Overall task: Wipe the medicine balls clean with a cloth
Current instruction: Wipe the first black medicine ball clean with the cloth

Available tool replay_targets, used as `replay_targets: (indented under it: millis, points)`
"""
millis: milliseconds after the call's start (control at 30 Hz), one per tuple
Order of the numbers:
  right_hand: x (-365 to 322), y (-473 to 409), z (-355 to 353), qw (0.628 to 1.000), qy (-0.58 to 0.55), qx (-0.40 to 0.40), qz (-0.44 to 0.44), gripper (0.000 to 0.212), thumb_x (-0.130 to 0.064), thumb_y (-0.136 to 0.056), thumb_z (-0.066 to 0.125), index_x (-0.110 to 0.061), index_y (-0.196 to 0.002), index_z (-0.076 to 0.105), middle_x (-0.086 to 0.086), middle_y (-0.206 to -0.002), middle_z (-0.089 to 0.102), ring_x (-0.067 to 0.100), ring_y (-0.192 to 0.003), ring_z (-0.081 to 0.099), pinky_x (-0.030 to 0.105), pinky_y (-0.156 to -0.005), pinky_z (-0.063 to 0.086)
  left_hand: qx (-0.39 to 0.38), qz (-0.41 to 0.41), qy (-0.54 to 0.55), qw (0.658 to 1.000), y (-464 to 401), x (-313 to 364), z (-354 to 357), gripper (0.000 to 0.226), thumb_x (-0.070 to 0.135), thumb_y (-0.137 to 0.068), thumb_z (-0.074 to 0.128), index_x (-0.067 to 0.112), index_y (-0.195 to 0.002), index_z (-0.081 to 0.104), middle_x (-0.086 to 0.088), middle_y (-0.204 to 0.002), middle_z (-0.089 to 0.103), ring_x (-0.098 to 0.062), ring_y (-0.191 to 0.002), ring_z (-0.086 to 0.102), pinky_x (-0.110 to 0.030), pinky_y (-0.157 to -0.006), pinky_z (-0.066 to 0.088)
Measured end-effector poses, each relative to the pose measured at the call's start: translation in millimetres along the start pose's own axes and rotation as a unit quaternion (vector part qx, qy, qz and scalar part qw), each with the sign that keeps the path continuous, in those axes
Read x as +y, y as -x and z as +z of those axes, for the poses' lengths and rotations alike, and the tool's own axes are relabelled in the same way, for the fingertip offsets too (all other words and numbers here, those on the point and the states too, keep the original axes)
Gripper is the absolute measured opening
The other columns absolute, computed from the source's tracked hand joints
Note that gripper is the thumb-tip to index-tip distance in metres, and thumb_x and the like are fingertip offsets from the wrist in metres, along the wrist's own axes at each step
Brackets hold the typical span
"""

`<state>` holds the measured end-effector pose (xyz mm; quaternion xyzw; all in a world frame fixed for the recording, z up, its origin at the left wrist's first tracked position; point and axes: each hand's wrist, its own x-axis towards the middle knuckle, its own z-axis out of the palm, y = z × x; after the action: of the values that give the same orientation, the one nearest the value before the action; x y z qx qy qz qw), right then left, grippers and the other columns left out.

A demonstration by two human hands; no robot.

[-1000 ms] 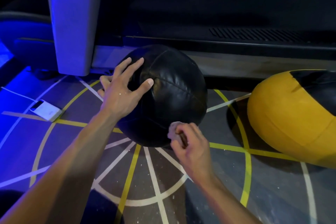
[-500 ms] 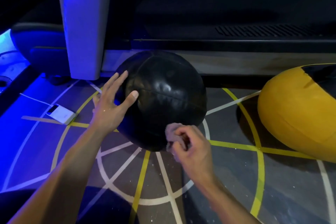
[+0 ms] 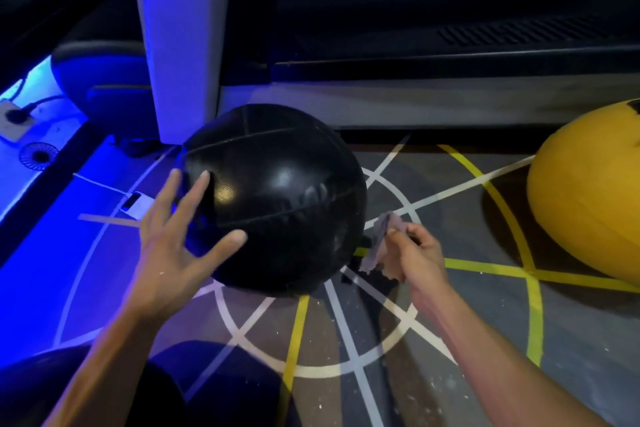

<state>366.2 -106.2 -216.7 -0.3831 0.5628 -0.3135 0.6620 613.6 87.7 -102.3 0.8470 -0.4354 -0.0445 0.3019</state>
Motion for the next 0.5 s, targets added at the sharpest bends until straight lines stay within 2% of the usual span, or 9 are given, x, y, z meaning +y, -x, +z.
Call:
replay_targets:
  millis: [100,167,200,267,300,333,400,433,500]
  points:
    - [-7,23,31,0.998,0.002,-0.057,-0.031,0.006,-0.018,-0.099,0.063,-0.023,-0.095,0.064,0.011,-0.072,0.063,0.021,-0.053,0.059,0.029,-0.046,0.043,-0.004,-0.005,0.016,1.000,-5,8,12,0.098,0.084,-0.069,0.058,0.055,-0.156,0.022,0.017,-0.170,0.006,-0.023,-0.156,0.010,-0.042,-0.115,0.013]
    - [-6,61,55,0.981,0.050,-0.101,-0.156,0.010,-0.019,-0.101,0.059,-0.029,-0.098,0.060,0.004,-0.075,0.064,0.024,-0.059,0.062,0.036,-0.048,0.047,0.003,-0.011,0.017,1.000,-13,13,17,0.097,0.083,-0.069,0.059,0.054,-0.155,0.025,0.016,-0.170,0.009,-0.025,-0.155,0.012,-0.040,-0.113,0.014]
    - [-4,83,66,0.956,0.088,-0.148,-0.237,0.012,-0.019,-0.102,0.057,-0.030,-0.098,0.057,-0.004,-0.078,0.063,0.020,-0.064,0.061,0.037,-0.052,0.049,0.008,-0.012,0.009,1.000,-15,14,17,0.097,0.083,-0.068,0.059,0.054,-0.155,0.027,0.016,-0.169,0.011,-0.025,-0.154,0.014,-0.038,-0.113,0.014]
    - [-5,115,85,0.862,0.220,-0.237,-0.390,0.016,-0.017,-0.102,0.052,-0.032,-0.099,0.050,-0.016,-0.091,0.057,0.009,-0.080,0.055,0.032,-0.067,0.049,0.018,-0.005,0.008,1.000,-19,19,18,0.096,0.083,-0.068,0.059,0.054,-0.154,0.030,0.016,-0.169,0.013,-0.023,-0.153,0.015,-0.036,-0.113,0.014]
    - [-6,118,89,0.820,0.277,-0.244,-0.438,0.017,-0.017,-0.101,0.051,-0.033,-0.099,0.047,-0.016,-0.094,0.053,0.008,-0.085,0.051,0.032,-0.071,0.048,0.018,-0.002,0.009,1.000,-19,22,19,0.095,0.082,-0.068,0.060,0.054,-0.154,0.030,0.017,-0.169,0.013,-0.022,-0.152,0.015,-0.036,-0.113,0.014]
    - [-9,113,88,0.798,0.305,-0.233,-0.465,0.017,-0.017,-0.099,0.051,-0.033,-0.100,0.046,-0.015,-0.097,0.052,0.010,-0.088,0.050,0.034,-0.073,0.048,0.015,0.001,0.007,1.000,-20,24,20,0.095,0.082,-0.068,0.060,0.055,-0.154,0.030,0.018,-0.168,0.013,-0.021,-0.152,0.015,-0.036,-0.112,0.014]
    - [-12,95,76,0.798,0.300,-0.207,-0.481,0.020,-0.016,-0.097,0.053,-0.034,-0.103,0.049,-0.013,-0.106,0.058,0.012,-0.091,0.057,0.035,-0.077,0.052,0.007,-0.005,0.012,1.000,-22,24,18,0.095,0.082,-0.067,0.060,0.056,-0.153,0.030,0.020,-0.167,0.012,-0.019,-0.150,0.015,-0.038,-0.111,0.016]
    - [-15,84,66,0.826,0.274,-0.191,-0.453,0.021,-0.013,-0.098,0.053,-0.034,-0.101,0.051,-0.011,-0.109,0.062,0.013,-0.089,0.063,0.038,-0.074,0.055,0.005,-0.011,0.016,1.000,-22,23,15,0.096,0.083,-0.066,0.060,0.056,-0.153,0.030,0.021,-0.167,0.012,-0.019,-0.150,0.015,-0.039,-0.111,0.016]
    - [-18,52,41,0.919,0.194,-0.120,-0.322,0.024,-0.009,-0.101,0.051,-0.031,-0.092,0.053,-0.004,-0.101,0.068,0.014,-0.071,0.069,0.046,-0.059,0.057,0.006,-0.017,0.027,0.999,-19,20,12,0.097,0.082,-0.065,0.061,0.055,-0.153,0.031,0.021,-0.167,0.013,-0.020,-0.151,0.014,-0.038,-0.110,0.016]
